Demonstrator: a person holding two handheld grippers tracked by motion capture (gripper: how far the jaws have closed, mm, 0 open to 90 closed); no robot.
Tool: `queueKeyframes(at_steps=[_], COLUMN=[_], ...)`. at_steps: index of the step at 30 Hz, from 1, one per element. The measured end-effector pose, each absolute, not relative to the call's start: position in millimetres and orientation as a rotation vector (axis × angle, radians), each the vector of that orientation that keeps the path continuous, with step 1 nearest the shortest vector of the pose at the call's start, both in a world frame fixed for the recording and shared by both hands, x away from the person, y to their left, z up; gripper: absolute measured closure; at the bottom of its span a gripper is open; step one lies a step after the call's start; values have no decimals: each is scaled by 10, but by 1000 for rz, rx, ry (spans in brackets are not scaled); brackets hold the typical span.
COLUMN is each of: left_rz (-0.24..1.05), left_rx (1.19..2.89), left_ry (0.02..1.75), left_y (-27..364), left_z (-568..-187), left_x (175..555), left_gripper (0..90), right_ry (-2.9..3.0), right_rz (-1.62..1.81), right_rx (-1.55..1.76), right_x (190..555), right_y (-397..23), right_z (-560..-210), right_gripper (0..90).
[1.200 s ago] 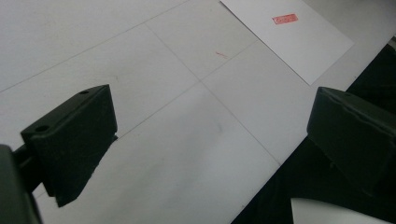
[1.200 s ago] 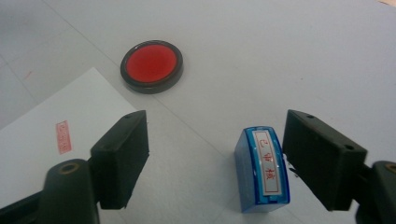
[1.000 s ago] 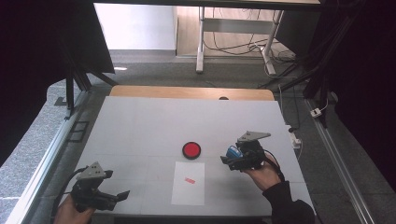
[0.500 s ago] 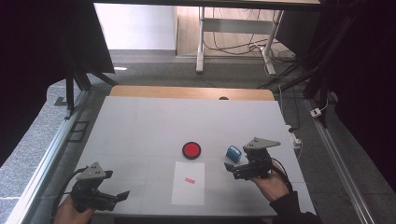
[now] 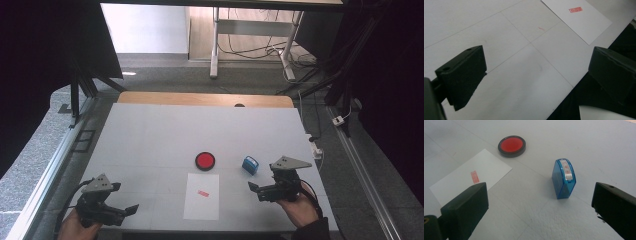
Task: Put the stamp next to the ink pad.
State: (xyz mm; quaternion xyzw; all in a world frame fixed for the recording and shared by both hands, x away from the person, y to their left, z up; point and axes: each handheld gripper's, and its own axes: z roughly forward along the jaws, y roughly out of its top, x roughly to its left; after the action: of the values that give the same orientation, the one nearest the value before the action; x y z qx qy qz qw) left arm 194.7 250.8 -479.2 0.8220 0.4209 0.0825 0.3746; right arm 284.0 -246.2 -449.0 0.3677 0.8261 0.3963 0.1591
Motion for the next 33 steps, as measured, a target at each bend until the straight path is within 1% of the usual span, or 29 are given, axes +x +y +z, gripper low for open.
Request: queueKeyframes(at_steps=[13,22,33], left_rz=[211,213,216], left_rx=[2101,2089,2092], left_ry=[1078,1083,1084], left_y=[2512,2520,2517], left_z=[-4791,-4788,-4791], left_x=[1946,1940,1937], left_gripper=[17,13,14], right_ry=[2313,2282,2289], right_rz=[1107,1045,994], right_rx=[1098,1196,1251], right_x=[2629,2485,2355], right_y=[-2665,-2827,-2904], right_z=[-4481,-4548,-4571], right_gripper=[6,0,0])
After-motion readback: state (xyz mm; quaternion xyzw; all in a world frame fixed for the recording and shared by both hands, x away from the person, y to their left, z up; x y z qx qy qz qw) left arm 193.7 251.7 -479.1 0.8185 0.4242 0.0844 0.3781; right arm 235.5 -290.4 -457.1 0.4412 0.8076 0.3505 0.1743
